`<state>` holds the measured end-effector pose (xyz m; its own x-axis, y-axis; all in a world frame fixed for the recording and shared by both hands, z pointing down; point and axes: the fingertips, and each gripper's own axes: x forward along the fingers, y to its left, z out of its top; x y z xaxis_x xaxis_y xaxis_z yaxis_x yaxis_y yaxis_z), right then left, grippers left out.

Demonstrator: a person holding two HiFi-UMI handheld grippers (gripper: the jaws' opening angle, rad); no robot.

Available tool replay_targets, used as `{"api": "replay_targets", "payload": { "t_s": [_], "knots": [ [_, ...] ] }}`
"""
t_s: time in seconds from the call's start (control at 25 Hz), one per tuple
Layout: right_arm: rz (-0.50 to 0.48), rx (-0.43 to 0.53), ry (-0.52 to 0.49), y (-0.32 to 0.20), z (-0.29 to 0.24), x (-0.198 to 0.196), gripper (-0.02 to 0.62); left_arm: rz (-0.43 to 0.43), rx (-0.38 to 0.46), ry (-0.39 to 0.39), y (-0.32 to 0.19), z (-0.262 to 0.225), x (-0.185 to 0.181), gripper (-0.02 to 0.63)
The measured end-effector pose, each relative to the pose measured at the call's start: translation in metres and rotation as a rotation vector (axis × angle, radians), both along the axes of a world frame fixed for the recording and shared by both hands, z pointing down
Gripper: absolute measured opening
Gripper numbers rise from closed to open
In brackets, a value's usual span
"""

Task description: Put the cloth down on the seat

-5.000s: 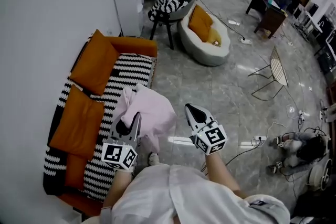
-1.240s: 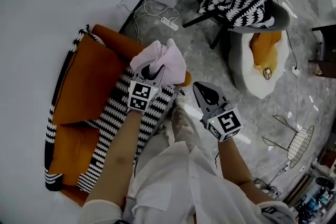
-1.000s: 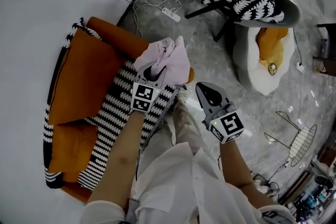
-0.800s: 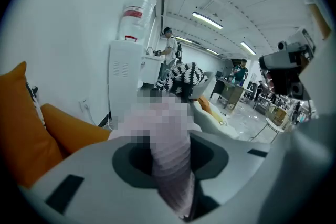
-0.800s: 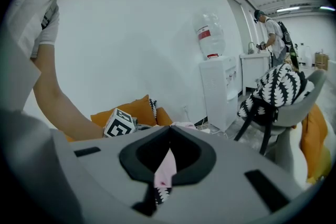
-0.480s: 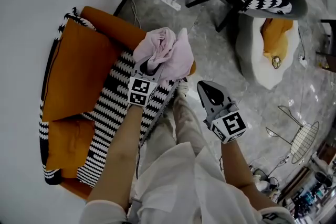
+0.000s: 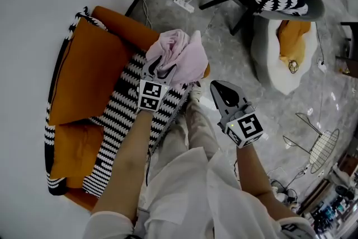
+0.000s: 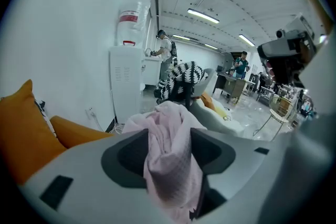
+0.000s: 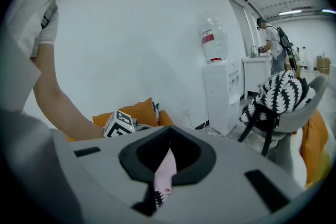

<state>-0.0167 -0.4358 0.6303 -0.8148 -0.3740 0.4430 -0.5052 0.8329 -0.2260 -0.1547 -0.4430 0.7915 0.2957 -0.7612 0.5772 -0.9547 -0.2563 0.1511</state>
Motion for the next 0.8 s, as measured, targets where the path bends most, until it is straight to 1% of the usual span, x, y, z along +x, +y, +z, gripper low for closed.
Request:
{"api": "replay_targets", "payload": {
  "t_s": [0.16,0.4,0.8],
  "knots": [
    [0.002,0.014,-0.008,0.001,-0.011,-0.005,0.011,0.009,0.034,-0.001,-0.001,-0.024,0.000,0.255],
    [0.005,0.023,-0.021,0.005,-0.025,-0.008,0.011,-0.007,0.088,0.006,0.001,-0.064,-0.003,0.230],
    [0.012,0.057,-0.024,0.011,-0.057,-0.008,0.011,-0.037,0.158,0.022,0.022,-0.131,-0.008,0.193]
  ]
}}
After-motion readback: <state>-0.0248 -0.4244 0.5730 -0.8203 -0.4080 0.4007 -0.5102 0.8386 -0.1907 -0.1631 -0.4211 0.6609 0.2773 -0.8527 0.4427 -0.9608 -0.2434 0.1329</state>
